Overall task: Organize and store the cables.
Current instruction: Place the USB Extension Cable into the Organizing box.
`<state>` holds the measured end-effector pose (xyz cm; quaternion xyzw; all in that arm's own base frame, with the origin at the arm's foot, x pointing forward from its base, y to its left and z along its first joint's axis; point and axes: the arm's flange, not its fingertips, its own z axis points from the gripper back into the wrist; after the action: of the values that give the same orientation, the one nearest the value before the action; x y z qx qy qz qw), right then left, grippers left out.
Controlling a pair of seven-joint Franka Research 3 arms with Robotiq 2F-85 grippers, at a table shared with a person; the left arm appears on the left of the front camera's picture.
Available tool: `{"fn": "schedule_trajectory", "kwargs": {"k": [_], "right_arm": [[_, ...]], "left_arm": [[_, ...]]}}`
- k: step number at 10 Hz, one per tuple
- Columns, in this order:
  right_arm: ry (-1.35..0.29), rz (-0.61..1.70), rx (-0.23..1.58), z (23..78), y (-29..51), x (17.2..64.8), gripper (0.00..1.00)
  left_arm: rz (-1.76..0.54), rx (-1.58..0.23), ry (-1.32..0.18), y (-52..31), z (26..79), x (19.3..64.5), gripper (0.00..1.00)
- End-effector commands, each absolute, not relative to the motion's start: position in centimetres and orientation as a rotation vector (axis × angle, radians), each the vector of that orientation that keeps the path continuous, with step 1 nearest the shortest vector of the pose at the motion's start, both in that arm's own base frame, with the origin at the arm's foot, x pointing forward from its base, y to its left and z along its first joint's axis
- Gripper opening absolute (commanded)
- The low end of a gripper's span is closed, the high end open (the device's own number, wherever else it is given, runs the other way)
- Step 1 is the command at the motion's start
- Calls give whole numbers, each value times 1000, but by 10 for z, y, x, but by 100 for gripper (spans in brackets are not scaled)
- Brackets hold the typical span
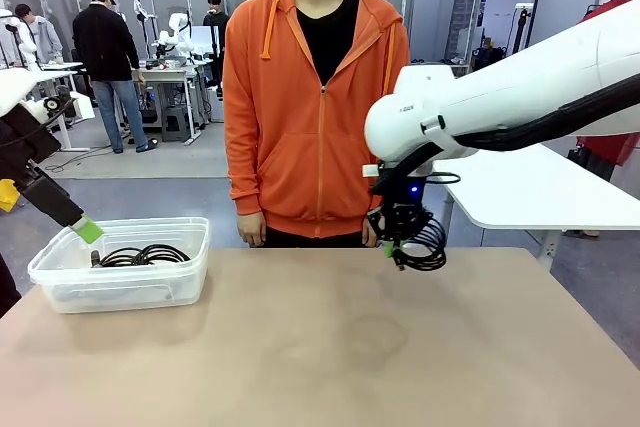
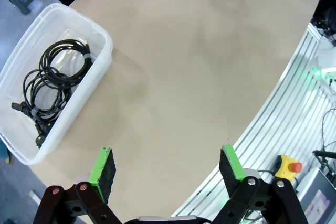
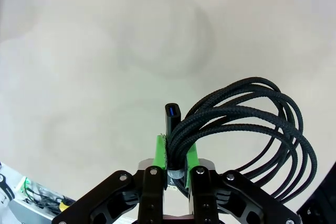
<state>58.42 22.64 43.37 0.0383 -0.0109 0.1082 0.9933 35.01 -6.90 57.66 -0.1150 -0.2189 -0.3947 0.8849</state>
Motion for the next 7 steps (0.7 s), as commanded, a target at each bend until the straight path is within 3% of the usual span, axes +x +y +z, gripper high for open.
{"fn": "schedule_trajectory", "kwargs": {"k": [1,7], "right_arm": [[-64,167,101,433,259,566,1],[-13,206,133,372,333,545,1]], "left_arm": [[-813,-251,-468,-70,577,350,100],[-813,-251,-468,-70,577,350,100]]}}
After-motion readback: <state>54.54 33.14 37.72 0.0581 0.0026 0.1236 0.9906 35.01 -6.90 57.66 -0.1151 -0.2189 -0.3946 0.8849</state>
